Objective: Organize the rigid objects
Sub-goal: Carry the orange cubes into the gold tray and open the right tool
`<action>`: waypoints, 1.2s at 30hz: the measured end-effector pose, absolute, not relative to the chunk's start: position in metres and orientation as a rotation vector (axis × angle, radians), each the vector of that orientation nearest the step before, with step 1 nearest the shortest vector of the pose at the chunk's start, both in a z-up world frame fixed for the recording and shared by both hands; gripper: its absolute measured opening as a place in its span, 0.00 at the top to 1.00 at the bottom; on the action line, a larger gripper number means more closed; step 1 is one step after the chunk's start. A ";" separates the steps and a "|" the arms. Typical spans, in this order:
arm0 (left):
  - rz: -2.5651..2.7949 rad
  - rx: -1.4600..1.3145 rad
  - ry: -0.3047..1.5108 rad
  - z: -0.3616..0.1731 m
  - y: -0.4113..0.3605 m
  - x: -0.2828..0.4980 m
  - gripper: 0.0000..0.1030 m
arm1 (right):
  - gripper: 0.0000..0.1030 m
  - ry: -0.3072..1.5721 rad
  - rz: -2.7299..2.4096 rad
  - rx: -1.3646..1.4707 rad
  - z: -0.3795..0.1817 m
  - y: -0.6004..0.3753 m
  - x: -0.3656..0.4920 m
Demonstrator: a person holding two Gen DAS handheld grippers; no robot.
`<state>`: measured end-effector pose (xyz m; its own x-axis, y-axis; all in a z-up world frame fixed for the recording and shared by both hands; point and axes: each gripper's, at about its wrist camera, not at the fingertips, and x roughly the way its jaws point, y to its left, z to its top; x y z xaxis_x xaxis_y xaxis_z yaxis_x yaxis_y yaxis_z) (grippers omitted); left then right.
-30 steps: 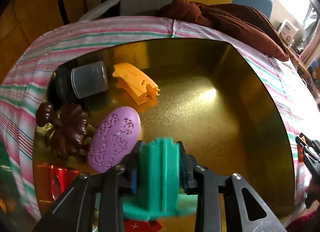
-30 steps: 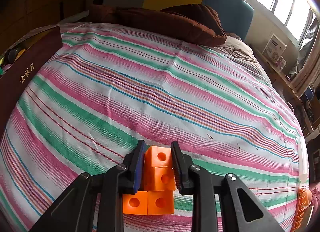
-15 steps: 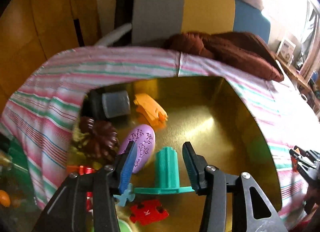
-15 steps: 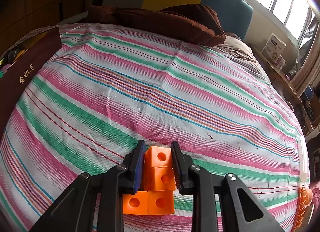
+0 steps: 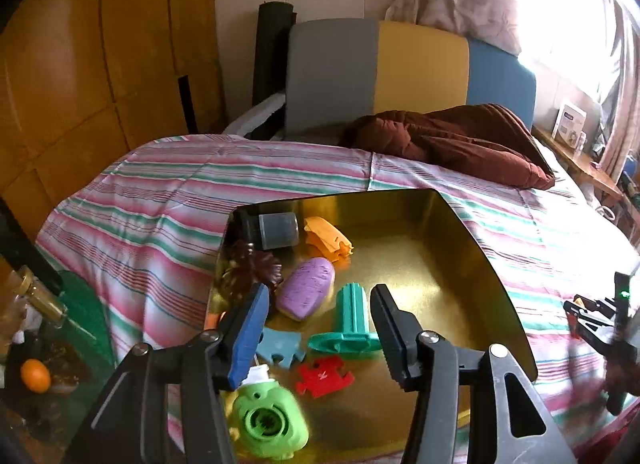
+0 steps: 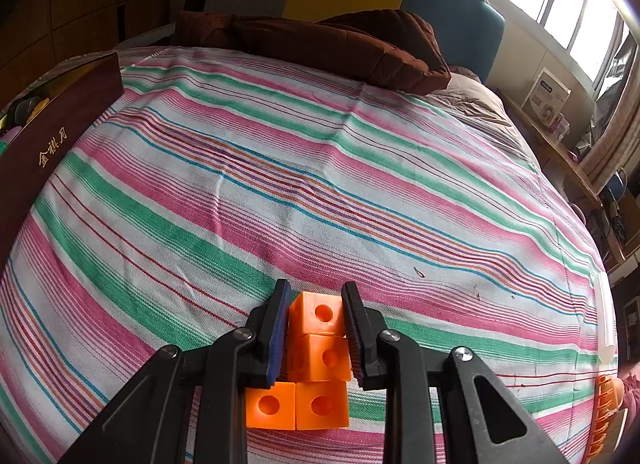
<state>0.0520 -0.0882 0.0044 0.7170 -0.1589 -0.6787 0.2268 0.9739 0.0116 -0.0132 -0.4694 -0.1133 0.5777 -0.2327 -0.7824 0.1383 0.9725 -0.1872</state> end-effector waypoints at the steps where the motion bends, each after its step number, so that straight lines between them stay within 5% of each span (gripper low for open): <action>1: -0.208 0.096 0.736 0.005 -0.086 0.049 0.47 | 0.75 0.930 -0.219 -0.111 -0.113 -0.469 -0.013; 36: -0.131 0.042 0.761 -0.013 -0.033 0.036 0.47 | 0.82 1.041 -0.370 0.049 -0.091 -0.452 0.005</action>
